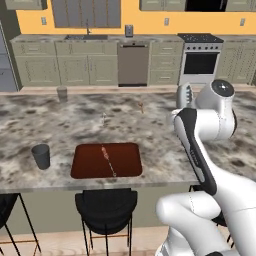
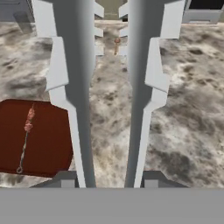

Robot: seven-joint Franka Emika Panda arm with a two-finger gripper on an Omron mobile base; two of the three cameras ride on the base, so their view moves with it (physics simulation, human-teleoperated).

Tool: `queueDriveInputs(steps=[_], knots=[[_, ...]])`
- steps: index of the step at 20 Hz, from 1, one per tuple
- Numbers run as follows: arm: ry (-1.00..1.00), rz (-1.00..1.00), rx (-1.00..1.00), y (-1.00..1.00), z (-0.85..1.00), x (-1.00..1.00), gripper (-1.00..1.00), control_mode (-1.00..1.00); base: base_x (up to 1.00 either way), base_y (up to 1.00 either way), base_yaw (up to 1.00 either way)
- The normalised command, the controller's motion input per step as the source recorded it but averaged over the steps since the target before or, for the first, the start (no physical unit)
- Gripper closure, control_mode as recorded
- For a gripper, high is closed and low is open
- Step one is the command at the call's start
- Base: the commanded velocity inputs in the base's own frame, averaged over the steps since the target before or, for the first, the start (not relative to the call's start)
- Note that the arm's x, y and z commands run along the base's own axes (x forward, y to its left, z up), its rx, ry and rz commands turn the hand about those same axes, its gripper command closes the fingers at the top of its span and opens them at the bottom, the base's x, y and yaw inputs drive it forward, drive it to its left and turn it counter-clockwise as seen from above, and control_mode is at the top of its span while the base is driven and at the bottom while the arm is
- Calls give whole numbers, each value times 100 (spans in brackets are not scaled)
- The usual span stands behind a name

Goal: Take the tongs from the drawer on the left and place them on the dining counter next to the tray containing the kebab skewer.

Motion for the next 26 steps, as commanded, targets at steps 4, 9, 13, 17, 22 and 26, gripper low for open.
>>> queueDriveInputs(steps=[4, 9, 13, 17, 22, 26], knots=[[3, 0, 0, 0, -14, 13, 100, -100, 23, 0, 0], [14, 0, 0, 4, -39, -3, 100, -100, 0, 0, 0], [16, 0, 0, 2, -17, -3, 100, -100, 0, 0, 0], [12, 0, 0, 2, 0, 4, 100, -100, 0, 0, 0], [18, 0, 0, 6, -3, 31, 100, -100, 0, 0, 0], [28, 0, 0, 21, -18, 51, 100, -100, 0, 0, 0]])
